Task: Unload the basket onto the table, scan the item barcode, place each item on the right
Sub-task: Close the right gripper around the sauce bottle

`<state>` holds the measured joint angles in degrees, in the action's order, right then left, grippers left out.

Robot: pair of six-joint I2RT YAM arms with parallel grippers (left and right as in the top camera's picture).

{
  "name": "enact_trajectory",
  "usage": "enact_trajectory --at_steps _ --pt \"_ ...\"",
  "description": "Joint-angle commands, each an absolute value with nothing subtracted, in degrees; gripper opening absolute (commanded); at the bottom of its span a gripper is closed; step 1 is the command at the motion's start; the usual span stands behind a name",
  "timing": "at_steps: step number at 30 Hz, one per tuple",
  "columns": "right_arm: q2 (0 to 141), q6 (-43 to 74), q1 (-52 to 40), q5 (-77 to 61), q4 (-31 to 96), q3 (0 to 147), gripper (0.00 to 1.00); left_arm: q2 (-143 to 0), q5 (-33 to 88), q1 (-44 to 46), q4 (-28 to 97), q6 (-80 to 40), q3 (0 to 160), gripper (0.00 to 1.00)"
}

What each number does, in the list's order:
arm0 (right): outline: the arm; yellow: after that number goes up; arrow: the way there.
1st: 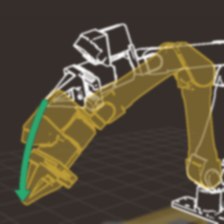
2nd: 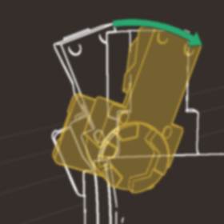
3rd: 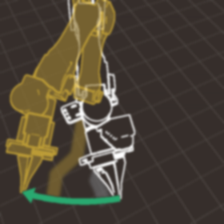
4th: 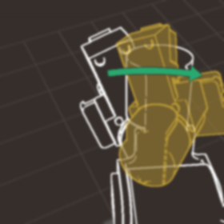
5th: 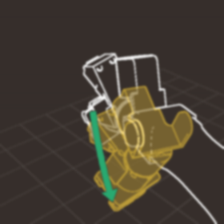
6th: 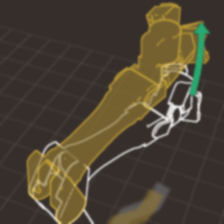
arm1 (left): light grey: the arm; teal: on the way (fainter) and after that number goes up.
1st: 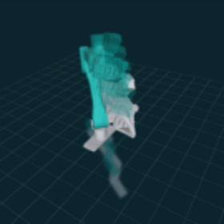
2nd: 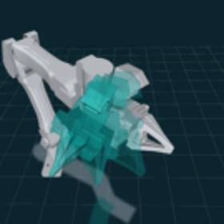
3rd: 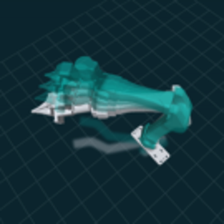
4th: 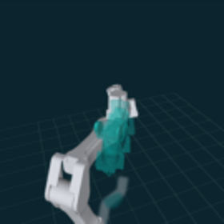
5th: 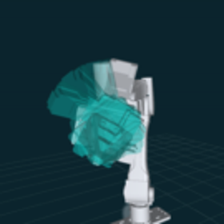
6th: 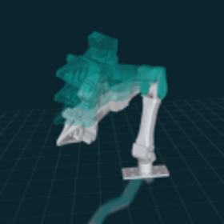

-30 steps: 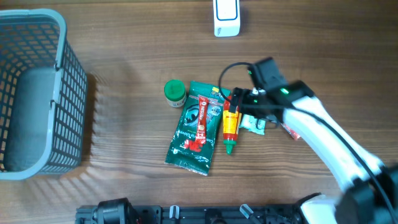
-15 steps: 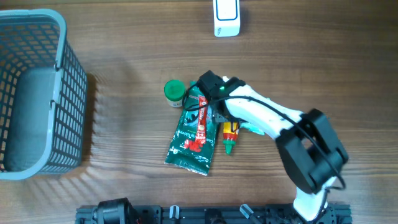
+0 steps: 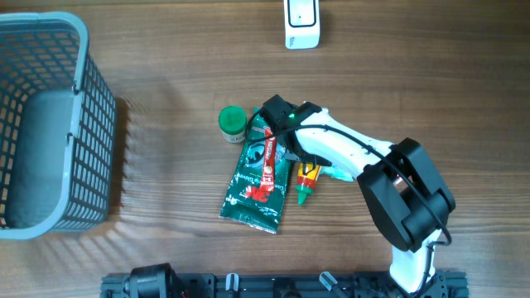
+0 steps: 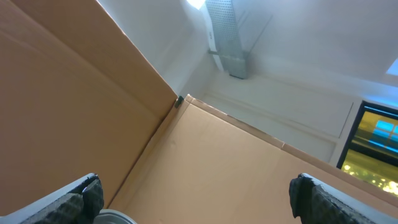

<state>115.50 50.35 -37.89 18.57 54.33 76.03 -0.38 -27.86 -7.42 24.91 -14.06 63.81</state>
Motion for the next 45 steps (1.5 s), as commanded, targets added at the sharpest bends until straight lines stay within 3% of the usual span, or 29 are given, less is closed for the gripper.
enact_trajectory --at_steps 1,4,11,13,17,20,23,25,31,37,41,45 --pt "117.1 61.3 -37.3 14.4 60.5 81.7 0.51 -0.3 -28.4 -6.4 25.1 -14.2 63.6 1.0" --pt "117.0 67.9 -36.1 8.8 65.7 88.2 0.42 -0.3 -28.4 -6.4 25.2 -14.2 63.6 1.0" --pt "116.4 78.5 -35.5 3.9 67.6 93.4 0.41 -0.3 -28.4 -4.7 25.2 -14.2 63.6 1.0" --pt "116.4 81.0 -35.5 3.0 67.9 93.4 0.31 -0.3 -28.4 -3.8 25.1 -14.2 63.6 1.0" --pt "116.4 88.3 -35.5 5.2 71.5 93.3 0.31 -0.3 -28.4 -2.0 25.1 -14.2 63.6 1.0" --pt "116.6 94.2 -35.5 6.5 74.2 93.1 0.47 -0.3 -28.4 -1.0 25.2 -14.2 63.6 1.0" --pt "116.8 100.8 -35.5 6.3 73.0 90.3 0.49 -0.3 -28.4 -0.1 25.2 -14.2 63.6 1.0" --pt "116.8 105.6 -35.1 3.9 70.5 86.1 0.55 -0.3 -28.4 0.3 25.2 -14.2 63.6 1.0" --pt "116.8 105.8 -30.8 -4.6 57.7 77.1 0.58 -0.3 -28.4 1.6 25.7 -14.2 63.6 1.0" --pt "114.9 97.0 -27.9 -4.6 57.6 77.3 0.99 -0.3 -28.4 1.8 27.0 -15.9 63.6 1.0" --pt "113.0 94.5 -27.7 -6.0 56.8 77.3 0.99 -0.3 -28.4 1.8 27.7 -17.5 63.6 1.0" --pt "113.0 89.1 -27.9 -7.2 53.5 77.0 0.83 -0.3 -28.4 1.8 27.7 -17.5 63.6 1.0"
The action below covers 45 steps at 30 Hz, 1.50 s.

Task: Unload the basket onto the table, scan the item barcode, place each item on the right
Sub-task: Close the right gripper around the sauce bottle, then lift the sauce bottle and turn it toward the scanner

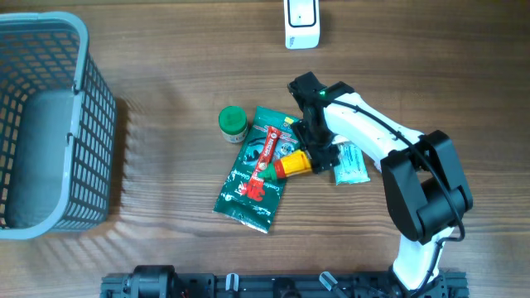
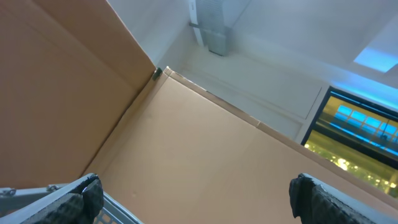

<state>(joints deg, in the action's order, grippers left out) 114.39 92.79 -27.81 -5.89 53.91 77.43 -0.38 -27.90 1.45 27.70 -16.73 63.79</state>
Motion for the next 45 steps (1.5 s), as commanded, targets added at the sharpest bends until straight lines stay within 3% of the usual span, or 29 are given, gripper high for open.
enact_trajectory --at_steps 1,4,11,16,26,36,41,45 --pt "113.0 90.1 -27.9 -7.4 53.0 76.4 0.81 -0.3 -28.4 1.8 27.7 -17.5 63.6 1.0" --pt "113.1 94.8 -27.9 -7.4 52.6 74.1 0.74 -0.3 -28.4 1.8 27.7 -17.5 63.6 1.0" --pt "113.0 94.6 -27.9 -9.6 46.6 66.4 0.39 -0.3 -28.4 3.8 28.1 -20.6 63.6 1.0" --pt "112.1 94.6 -26.2 -18.2 47.5 66.4 0.22 -0.3 -28.4 4.9 28.2 -20.6 63.6 1.0" --pt "100.4 89.0 -17.1 -38.0 59.4 66.4 0.25 -0.3 -27.5 5.6 28.8 -23.3 61.5 1.0" --pt "97.9 63.3 -15.9 -52.8 72.0 66.4 0.26 -0.3 -26.6 6.4 27.0 -36.6 48.7 1.0" --pt "97.9 58.1 -15.9 -52.6 73.0 66.4 0.26 -0.3 -8.4 6.4 26.5 -20.5 44.0 1.0" --pt "97.9 57.0 -15.9 -52.6 73.8 66.4 0.26 -0.4 -8.7 6.4 27.2 -19.7 40.2 1.0"
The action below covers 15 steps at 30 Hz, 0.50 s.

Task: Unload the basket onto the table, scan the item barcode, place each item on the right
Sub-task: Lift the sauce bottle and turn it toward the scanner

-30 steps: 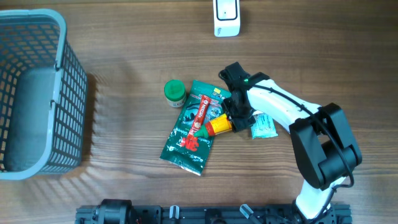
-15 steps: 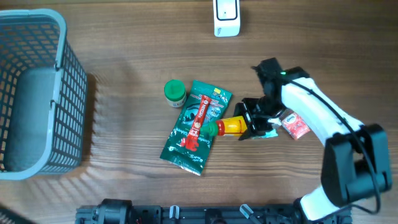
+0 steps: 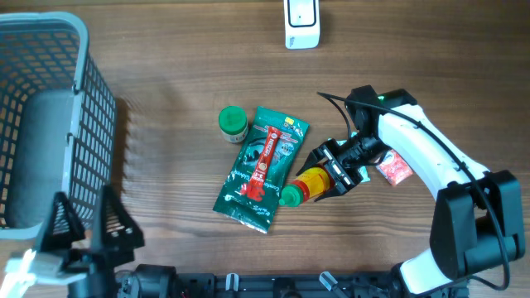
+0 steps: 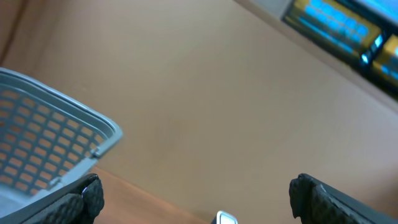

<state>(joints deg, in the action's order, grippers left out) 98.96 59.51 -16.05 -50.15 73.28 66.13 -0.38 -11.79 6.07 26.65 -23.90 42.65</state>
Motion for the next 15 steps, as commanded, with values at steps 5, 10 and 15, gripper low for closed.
enact_trajectory --at_steps 5,10,15 --pt "97.9 57.1 -15.9 -52.6 73.8 66.4 0.27 -0.4 -9.7 6.4 30.7 -19.7 35.2 1.0" --pt "97.9 57.0 -15.9 -51.1 73.8 66.4 0.26 -0.4 -9.7 6.4 19.3 -14.9 24.0 1.0" --pt "97.9 57.2 -15.9 -51.0 73.6 66.4 0.27 -0.4 -7.0 6.4 9.2 -15.0 15.1 1.0"
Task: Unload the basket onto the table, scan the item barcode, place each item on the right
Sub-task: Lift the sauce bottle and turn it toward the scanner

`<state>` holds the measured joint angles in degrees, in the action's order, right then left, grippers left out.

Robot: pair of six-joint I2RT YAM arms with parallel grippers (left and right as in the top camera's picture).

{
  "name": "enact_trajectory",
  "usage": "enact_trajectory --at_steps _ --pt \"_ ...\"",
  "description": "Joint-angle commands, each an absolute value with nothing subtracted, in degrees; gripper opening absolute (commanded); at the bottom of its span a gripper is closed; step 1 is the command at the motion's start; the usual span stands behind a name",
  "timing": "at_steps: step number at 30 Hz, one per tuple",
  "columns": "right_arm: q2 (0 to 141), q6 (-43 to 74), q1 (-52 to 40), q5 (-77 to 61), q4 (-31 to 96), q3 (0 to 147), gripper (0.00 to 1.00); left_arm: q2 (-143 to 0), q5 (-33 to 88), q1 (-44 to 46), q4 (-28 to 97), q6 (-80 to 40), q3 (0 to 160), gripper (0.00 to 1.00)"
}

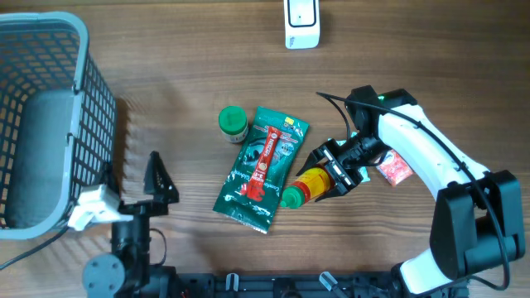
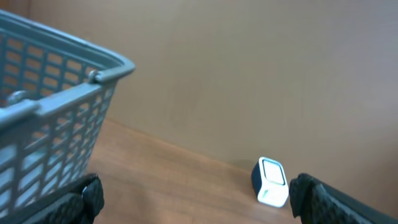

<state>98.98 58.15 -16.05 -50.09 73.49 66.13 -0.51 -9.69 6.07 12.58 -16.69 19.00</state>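
Note:
The white barcode scanner (image 1: pixel 301 23) stands at the table's far edge; the left wrist view shows it too (image 2: pixel 271 182). My right gripper (image 1: pixel 333 175) is shut on a yellow-and-red bottle with a green cap (image 1: pixel 305 186). The bottle is held sideways, its cap against the right edge of a green pouch (image 1: pixel 261 168). A green-lidded jar (image 1: pixel 233 122) stands at the pouch's top left. My left gripper (image 1: pixel 132 184) is open and empty at the lower left, beside the basket; in its wrist view the gripper (image 2: pixel 198 202) points towards the scanner.
A tall grey wire basket (image 1: pixel 45 124) fills the left side, its rim (image 2: pixel 68 62) close to my left gripper. A small red sachet (image 1: pixel 395 168) lies under my right arm. A brown board backs the table's far edge.
My left arm has come further onto the table from the front left edge, and its camera now shows the basket rim and the scanner. My right gripper and the bottle have not moved.
My right gripper was first over the pouch, with the bottle lying beside it. Then it was at the bottle, right of the pouch. Later it held the bottle sideways, nearer the front. My left wrist camera faced the ceiling, then tilted down as that arm came into view.

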Motion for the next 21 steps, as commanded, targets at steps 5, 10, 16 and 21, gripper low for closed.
enact_trajectory --at_steps 5,10,16,21 --pt "97.9 57.3 -15.9 -50.4 72.9 66.4 0.27 -0.4 -7.1 6.4 11.4 -15.4 13.2 1.0" --pt "97.9 53.7 -15.9 -45.8 63.2 66.4 0.11 -0.4 -7.1 6.4 18.4 -15.4 13.2 1.0" --pt "97.9 47.9 -13.1 -41.8 53.1 67.0 0.1 -0.4 -7.1 6.4 22.6 -15.4 13.2 1.0" --pt "96.5 50.5 -8.8 -34.1 52.9 70.1 0.04 -0.4 -7.1 6.4 31.3 -15.4 13.2 1.0"
